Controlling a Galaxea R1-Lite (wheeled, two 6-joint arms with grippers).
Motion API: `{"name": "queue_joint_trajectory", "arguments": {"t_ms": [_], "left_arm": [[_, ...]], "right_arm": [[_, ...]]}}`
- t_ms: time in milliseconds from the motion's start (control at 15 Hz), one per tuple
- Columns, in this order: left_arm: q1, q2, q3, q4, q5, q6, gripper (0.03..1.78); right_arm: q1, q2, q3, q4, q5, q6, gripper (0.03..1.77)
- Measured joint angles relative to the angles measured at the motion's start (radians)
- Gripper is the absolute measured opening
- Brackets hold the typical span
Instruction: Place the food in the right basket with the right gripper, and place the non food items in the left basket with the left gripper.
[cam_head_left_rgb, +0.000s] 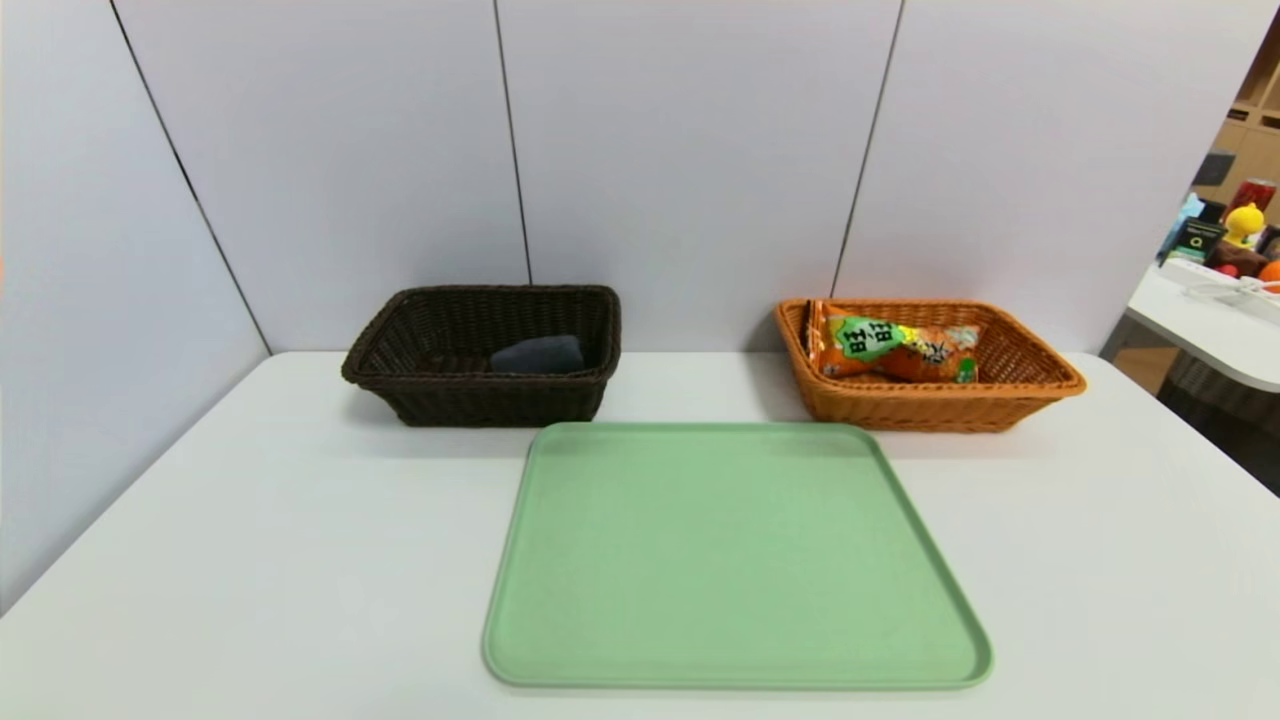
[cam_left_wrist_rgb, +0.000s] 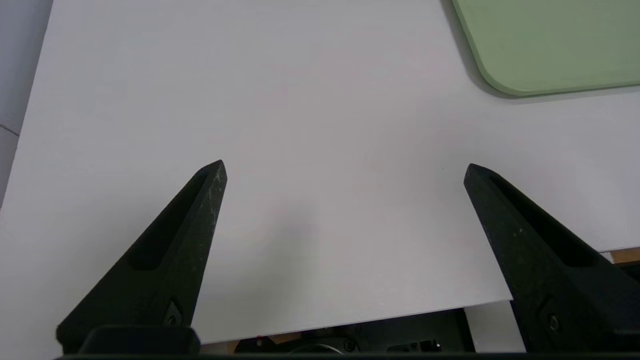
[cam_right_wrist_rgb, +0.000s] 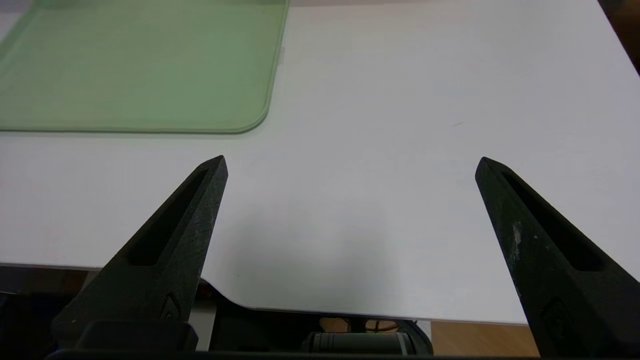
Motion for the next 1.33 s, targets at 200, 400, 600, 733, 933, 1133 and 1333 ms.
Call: {"name": "queue_joint_trajectory", "arguments": {"t_ms": [200, 400, 600, 733, 933, 1133, 1333], "left_arm": [[-0.033, -0.083, 0.034, 0.008, 0.002, 0.001, 1.69], [-0.063, -0.142, 0.056, 0.006, 0.004, -0.003, 1.69], [-0.057, -0.170, 0.062, 0.000, -0.003, -0.003, 1.69], [-0.040, -0.179, 0.069, 0.000, 0.001, -0.005, 1.69], [-0.036, -0.192, 0.089, -0.009, 0.005, 0.000, 1.69], [-0.037, -0.226, 0.135, -0.056, 0.004, 0.002, 1.69], [-0.040, -0.260, 0.200, -0.129, -0.001, 0.003, 1.69]], "right_arm": [[-0.010, -0.035, 0.007, 0.027, 0.011, 0.000, 1.71], [-0.020, -0.062, 0.018, 0.040, 0.011, 0.000, 1.71], [-0.022, -0.074, 0.029, 0.040, 0.035, 0.000, 1.71], [-0.023, -0.076, 0.038, 0.038, 0.048, 0.001, 1.71], [-0.025, -0.082, 0.046, 0.034, 0.054, 0.003, 1.71], [-0.034, -0.117, 0.066, 0.035, 0.052, 0.000, 1.71], [-0.038, -0.182, 0.109, 0.034, 0.050, -0.008, 1.71]]}}
